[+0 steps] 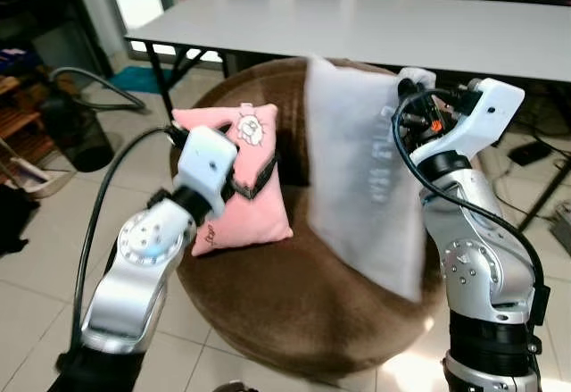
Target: Move the pillow to the sofa from floor
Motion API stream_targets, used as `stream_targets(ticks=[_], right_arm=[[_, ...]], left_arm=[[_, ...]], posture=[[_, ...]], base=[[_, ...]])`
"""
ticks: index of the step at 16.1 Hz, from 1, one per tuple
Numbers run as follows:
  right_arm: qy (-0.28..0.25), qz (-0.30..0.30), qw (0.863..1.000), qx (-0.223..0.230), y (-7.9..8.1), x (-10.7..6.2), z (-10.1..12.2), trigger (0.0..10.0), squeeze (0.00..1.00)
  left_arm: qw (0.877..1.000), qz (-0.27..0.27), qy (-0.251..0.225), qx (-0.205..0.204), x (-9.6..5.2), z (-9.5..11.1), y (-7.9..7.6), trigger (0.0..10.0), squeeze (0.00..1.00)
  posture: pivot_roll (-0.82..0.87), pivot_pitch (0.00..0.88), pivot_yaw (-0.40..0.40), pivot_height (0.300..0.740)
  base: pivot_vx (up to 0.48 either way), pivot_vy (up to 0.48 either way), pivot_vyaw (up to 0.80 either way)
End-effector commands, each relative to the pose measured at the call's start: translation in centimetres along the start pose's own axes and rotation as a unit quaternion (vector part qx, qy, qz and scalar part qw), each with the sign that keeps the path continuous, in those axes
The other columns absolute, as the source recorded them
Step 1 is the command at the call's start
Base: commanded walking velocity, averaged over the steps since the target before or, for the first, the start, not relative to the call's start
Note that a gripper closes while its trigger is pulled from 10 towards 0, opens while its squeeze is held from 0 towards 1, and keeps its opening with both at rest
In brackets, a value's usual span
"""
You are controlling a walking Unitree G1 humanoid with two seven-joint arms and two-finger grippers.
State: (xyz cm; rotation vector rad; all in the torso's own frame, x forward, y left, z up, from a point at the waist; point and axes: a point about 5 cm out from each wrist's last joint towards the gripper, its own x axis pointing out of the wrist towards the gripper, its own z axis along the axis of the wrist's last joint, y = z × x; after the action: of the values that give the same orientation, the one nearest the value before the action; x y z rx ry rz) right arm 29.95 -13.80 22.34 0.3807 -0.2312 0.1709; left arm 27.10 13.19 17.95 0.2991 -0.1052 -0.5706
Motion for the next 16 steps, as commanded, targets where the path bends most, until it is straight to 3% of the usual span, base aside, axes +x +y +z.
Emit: stream_targets(ticks=[1, 3, 5, 7, 9, 13, 16], right_arm=[[-0.01, 0.014, 1.0, 0.01, 0.5, 0.8, 0.4, 10.0, 0.0], [0.022, -0.02, 0.999, 0.036, -0.1, 2.9, -2.5, 10.0, 0.0], [0.036, -0.038, 0.997, 0.048, -0.5, 3.9, -4.0, 10.0, 0.0], [0.072, -0.09, 0.99, 0.085, -2.2, 5.3, -7.0, 10.0, 0.0], [0.091, -0.104, 0.986, 0.096, -3.1, 6.4, -8.1, 10.0, 0.0], [0.073, -0.101, 0.99, 0.073, -3.5, 8.7, -6.2, 10.0, 0.0], [0.043, -0.089, 0.995, 0.025, -3.4, 10.5, -3.4, 10.0, 0.0]], left_arm=[[0.999, -0.035, 0.017, -0.005, -0.3, -0.3, -0.7, 10.0, 0.0], [0.997, -0.044, 0.057, -0.007, -1.8, -1.3, -0.8, 10.0, 0.0], [0.997, -0.037, 0.07, -0.004, -2.5, -1.4, -0.5, 10.0, 0.0], [0.996, -0.035, 0.088, 0.001, -4.2, -1.0, 0.0, 10.0, 0.0], [0.994, -0.025, 0.108, 0.013, -5.6, -0.8, 0.7, 10.0, 0.0], [0.992, -0.016, 0.126, 0.02, -7.3, -0.3, 1.2, 10.0, 0.0], [0.991, -0.015, 0.13, 0.022, -7.5, -0.1, 1.5, 10.0, 0.0]], posture=[[0.0, 0.043, 0.047, 0.74], [0.03, 0.089, 0.041, 0.74], [0.06, 0.112, 0.039, 0.74], [0.11, 0.147, 0.037, 0.74], [0.19, 0.2, 0.034, 0.74], [0.23, 0.205, 0.037, 0.74], [0.23, 0.211, 0.046, 0.74]], base=[[0.0, 0.0, 0.0], [0.0, 0.0, 0.0], [0.0, 0.0, 0.0], [0.0, 0.0, 0.0], [0.0, 0.0, 0.0], [0.0, 0.0, 0.0], [0.0, 0.0, 0.0]])
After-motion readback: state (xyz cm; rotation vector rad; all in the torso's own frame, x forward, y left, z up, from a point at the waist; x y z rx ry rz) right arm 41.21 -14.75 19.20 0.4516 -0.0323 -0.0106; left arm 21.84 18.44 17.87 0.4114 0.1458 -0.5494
